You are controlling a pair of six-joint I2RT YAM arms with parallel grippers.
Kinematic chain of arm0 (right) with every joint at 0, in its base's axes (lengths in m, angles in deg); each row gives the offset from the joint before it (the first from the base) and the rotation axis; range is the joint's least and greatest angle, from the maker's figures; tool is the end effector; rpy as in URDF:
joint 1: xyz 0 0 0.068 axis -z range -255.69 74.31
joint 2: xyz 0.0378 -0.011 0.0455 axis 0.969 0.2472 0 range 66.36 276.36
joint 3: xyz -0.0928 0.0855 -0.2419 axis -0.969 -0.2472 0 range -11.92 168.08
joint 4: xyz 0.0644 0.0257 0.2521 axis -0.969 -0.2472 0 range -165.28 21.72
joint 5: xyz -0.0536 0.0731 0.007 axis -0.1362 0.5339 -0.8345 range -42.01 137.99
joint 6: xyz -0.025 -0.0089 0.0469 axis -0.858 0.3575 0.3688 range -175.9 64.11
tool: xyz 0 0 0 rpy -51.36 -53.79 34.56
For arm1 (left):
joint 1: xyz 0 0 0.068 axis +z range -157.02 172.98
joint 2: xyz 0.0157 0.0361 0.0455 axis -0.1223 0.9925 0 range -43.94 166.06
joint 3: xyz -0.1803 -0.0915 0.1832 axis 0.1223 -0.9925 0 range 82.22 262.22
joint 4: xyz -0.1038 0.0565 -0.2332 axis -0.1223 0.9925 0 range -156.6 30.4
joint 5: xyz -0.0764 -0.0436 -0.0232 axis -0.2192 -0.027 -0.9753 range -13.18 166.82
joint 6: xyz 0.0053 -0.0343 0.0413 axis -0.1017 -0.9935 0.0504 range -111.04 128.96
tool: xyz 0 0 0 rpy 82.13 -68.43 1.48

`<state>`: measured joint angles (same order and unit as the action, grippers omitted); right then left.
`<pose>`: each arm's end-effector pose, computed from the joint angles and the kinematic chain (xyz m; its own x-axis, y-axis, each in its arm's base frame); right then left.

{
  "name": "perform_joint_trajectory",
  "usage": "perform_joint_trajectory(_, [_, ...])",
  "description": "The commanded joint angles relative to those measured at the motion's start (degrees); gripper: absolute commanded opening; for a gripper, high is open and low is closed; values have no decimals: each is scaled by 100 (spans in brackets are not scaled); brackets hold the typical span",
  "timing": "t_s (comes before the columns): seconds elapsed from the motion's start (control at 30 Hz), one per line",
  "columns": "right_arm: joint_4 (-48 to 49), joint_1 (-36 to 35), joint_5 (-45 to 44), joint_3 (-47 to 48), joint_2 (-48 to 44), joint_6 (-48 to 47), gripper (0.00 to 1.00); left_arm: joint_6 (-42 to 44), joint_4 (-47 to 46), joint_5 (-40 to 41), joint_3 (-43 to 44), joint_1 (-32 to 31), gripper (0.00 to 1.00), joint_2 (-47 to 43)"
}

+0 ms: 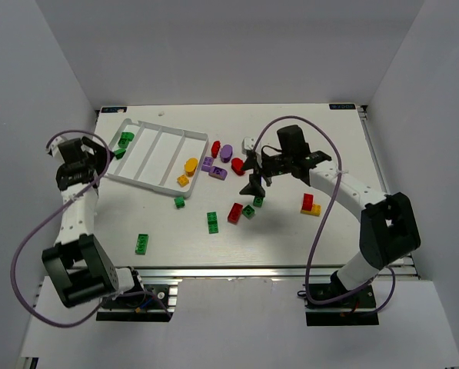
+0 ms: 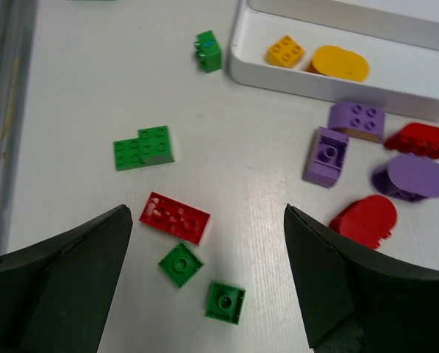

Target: Sort the legos into containers by color

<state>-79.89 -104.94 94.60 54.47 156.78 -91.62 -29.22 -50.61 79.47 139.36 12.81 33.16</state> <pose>0.2928 0.1936 0.2752 0.0841 -0.4126 -0.9070 -0.9877 0.0861 -0.1308 0.2822 0.1035 0.2793 -0.2029 -0.7295 -0.6532 -0.6355 0.6056 -0.4789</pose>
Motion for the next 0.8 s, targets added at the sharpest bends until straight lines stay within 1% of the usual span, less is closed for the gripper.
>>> perform_joint_trajectory(0.0, [-622,-27,1052,287,82,-742,87,152,414,-10,-545,20,98,-774])
perform_joint_trajectory(0.1, [-657,-98,912,339,134,-822,86,152,589,-257,-941,12,98,-1240])
perform_joint_trajectory(0.17, [-824,-150,789,488,205,-839,84,152,721,-668,-1239,12,98,-1564])
perform_joint_trajectory(0.27, [-1140,-299,543,550,223,-1111,81,135,835,-933,-1521,20,98,-1899])
perform_joint_trajectory(0.3, [-1245,-491,307,533,214,-1443,80,117,853,-1134,-1705,20,98,-2092])
perform_joint_trajectory(0.4, [-1466,-896,42,437,205,-1736,78,47,985,-1381,-1952,20,98,-2304])
perform_joint_trajectory(0.47, [-1370,-1073,-134,349,214,-1692,76,56,1134,-1575,-2023,20,98,-2471])
perform_joint_trajectory(0.53, [-1133,-1336,-520,252,240,-1570,74,47,1266,-1732,-2111,20,98,-2585])
perform_joint_trajectory(0.57, [-1028,-1415,-669,234,318,-1343,73,56,1319,-1768,-2137,20,97,-2708])
perform_joint_trajectory(0.63, [-878,-1644,-1107,312,485,-1174,72,56,1476,-1821,-2181,20,97,-2927])
perform_joint_trajectory(0.7, [-642,-1802,-1320,366,600,-876,72,82,1609,-1821,-2164,20,97,-3069])
perform_joint_trajectory(0.77, [-570,-1908,-1584,462,793,-770,73,82,1784,-1786,-2138,12,97,-3209])
